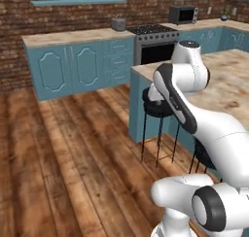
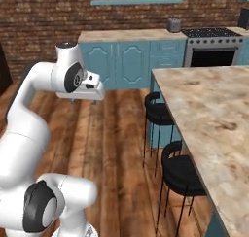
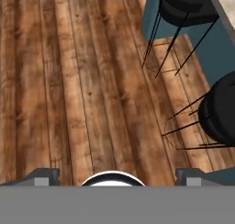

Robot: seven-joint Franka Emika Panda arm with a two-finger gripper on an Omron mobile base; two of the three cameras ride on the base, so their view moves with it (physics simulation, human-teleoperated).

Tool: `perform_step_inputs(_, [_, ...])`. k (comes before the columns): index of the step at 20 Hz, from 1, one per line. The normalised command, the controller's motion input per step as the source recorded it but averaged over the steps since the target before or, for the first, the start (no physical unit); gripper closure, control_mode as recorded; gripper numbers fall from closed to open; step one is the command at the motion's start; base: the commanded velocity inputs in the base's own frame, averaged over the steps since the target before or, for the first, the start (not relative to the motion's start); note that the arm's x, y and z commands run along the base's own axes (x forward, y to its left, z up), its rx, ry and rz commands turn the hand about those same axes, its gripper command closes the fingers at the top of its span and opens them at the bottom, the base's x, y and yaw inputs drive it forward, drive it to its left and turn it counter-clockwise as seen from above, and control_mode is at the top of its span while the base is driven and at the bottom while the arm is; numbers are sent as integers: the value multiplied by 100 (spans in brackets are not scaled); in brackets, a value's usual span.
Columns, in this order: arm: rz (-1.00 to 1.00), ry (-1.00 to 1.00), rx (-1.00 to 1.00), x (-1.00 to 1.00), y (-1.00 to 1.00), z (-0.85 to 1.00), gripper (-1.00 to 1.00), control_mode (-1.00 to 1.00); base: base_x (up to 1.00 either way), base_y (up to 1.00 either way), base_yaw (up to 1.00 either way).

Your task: Navigate to the stand mixer.

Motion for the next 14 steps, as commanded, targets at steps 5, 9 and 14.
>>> perform_step_inputs(5, [0, 0, 0, 0, 0, 0, -100, 100, 58, 40, -23])
perform_step_inputs(9, [0, 0, 0, 0, 0, 0, -100, 100, 72, 53, -32])
perform_step_inputs(14, [0, 0, 0, 0, 0, 0, -100, 100, 18, 15, -49])
